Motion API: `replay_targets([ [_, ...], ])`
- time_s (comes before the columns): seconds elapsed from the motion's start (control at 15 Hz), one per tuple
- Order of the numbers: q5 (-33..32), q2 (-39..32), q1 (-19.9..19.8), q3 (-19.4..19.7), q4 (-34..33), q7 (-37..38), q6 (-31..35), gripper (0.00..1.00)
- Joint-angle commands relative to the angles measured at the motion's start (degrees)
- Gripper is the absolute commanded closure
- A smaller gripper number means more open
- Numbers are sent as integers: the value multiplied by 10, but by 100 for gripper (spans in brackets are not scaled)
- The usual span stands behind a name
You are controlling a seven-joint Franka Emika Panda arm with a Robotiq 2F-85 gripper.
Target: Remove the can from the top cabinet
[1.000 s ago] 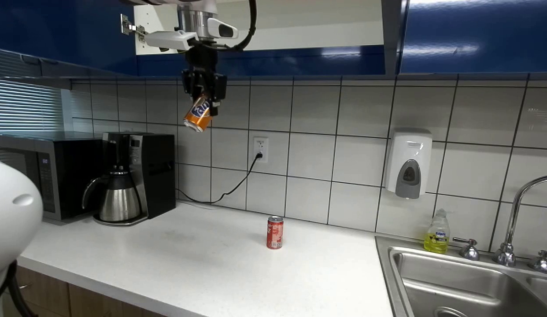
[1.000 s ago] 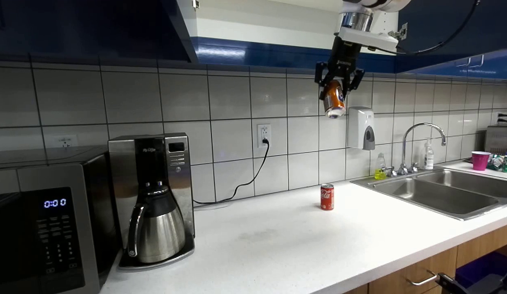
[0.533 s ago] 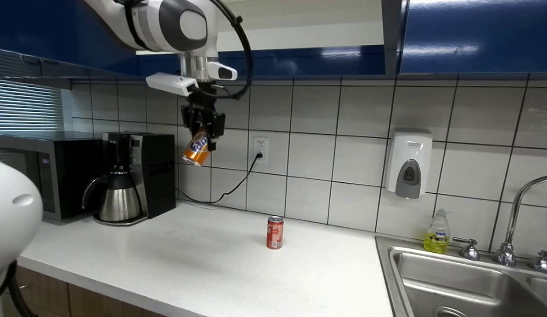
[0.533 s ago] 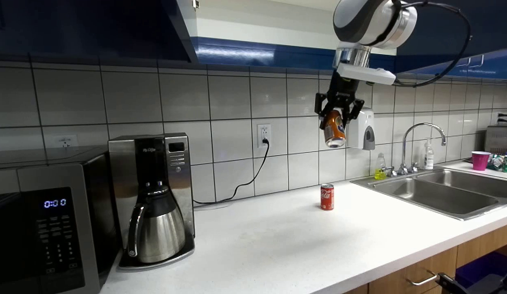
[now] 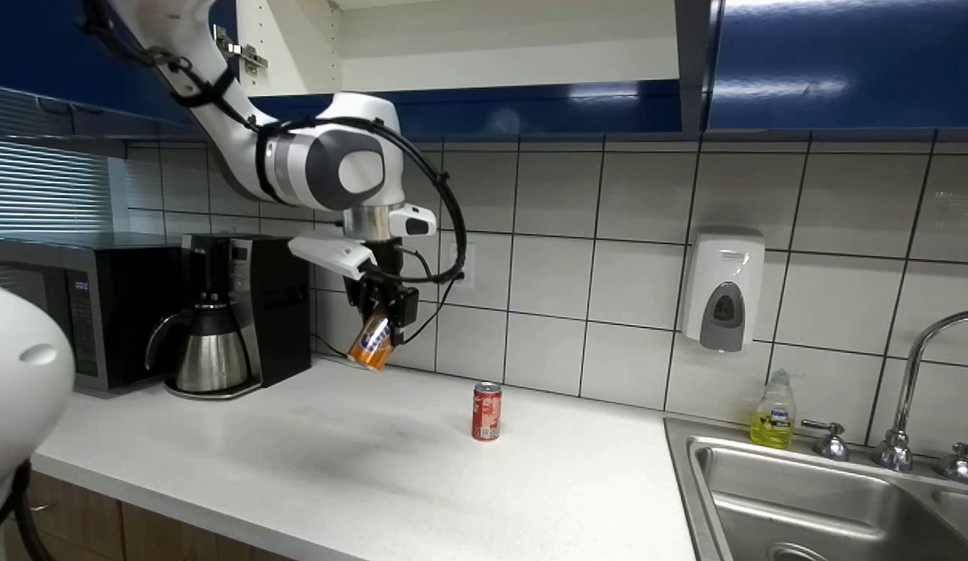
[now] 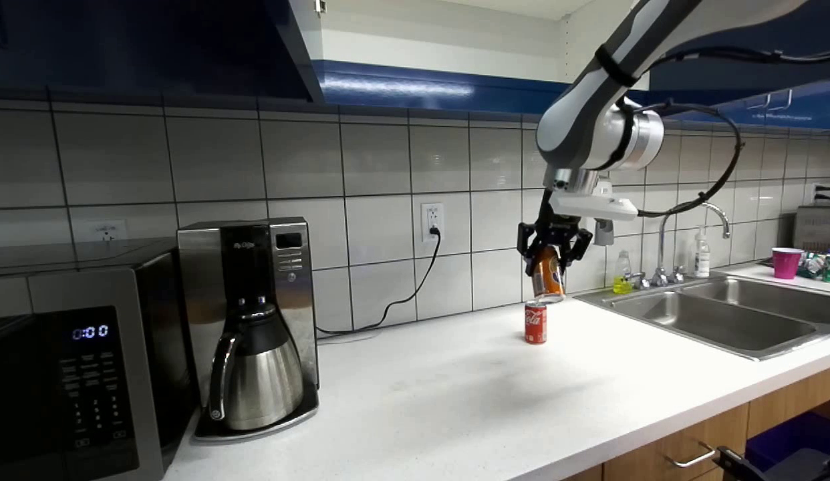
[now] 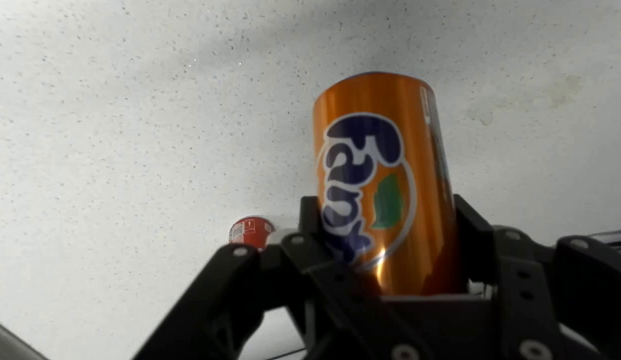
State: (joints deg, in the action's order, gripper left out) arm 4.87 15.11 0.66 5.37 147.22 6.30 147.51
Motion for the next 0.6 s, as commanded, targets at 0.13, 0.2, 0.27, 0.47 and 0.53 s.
replay_targets([
  [0.13, 38, -145, -6, 0, -20, -44, 147, 62],
  [0.2, 47, -170, -7, -2, -25, -50, 171, 62],
  [0.27, 61, -195, -8, -5, -31, -59, 192, 62],
  [0.47, 94, -257, -8, -9, -51, -82, 245, 62],
  [0.53, 104, -275, -13, -15, -58, -88, 259, 62],
])
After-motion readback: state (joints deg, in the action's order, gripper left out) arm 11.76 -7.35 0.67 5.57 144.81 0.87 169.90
